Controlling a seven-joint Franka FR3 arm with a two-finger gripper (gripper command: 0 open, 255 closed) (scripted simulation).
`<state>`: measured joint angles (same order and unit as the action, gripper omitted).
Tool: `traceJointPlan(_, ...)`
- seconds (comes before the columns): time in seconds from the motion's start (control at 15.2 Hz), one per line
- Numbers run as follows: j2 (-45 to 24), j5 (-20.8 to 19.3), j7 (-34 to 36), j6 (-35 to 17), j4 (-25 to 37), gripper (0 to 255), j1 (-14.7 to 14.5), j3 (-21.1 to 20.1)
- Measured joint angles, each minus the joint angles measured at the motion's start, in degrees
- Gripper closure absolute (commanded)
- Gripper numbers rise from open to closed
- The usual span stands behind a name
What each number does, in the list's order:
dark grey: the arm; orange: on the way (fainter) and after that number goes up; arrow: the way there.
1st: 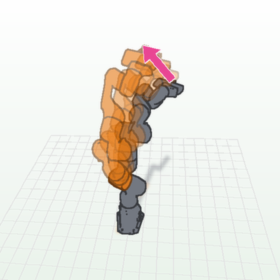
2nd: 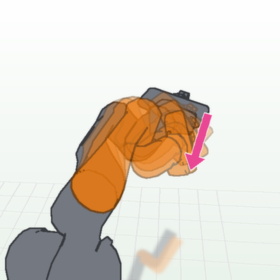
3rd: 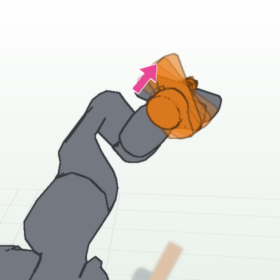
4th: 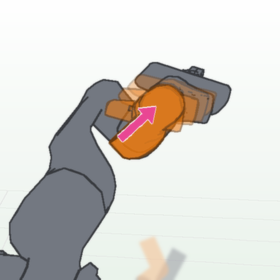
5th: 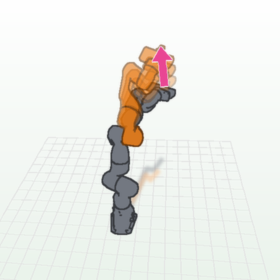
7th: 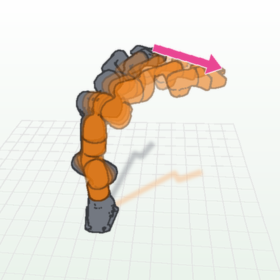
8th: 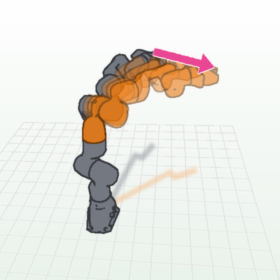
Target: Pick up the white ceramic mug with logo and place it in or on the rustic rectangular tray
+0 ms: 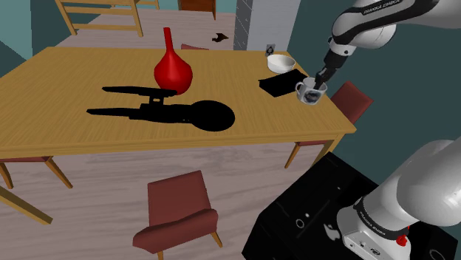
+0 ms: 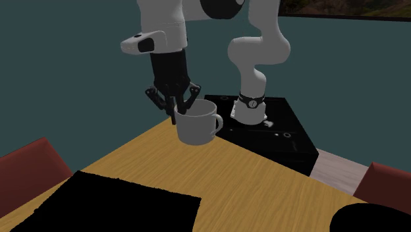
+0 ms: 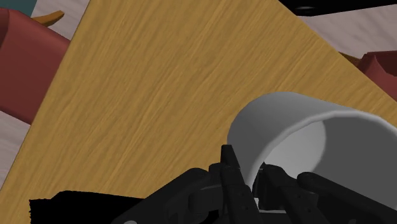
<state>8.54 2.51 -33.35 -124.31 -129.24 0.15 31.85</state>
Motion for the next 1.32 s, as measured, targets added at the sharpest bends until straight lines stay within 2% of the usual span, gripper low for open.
traceJointPlan(0.4,2.25,-1.41,1.44,4.74,2.84,255,0.17,-0.61)
traceJointPlan(0.53,-0.60,0.18,0.44,5.39,5.94,255,-0.22,-0.09)
traceJointPlan(0.92,-15.48,8.96,-5.37,9.43,21.83,255,0.63,1.64)
traceJointPlan(1.12,-23.75,13.38,-7.12,13.18,32.24,255,2.70,1.23)
traceJointPlan(1.32,-32.34,17.35,-8.15,17.66,44.11,255,6.11,0.26)
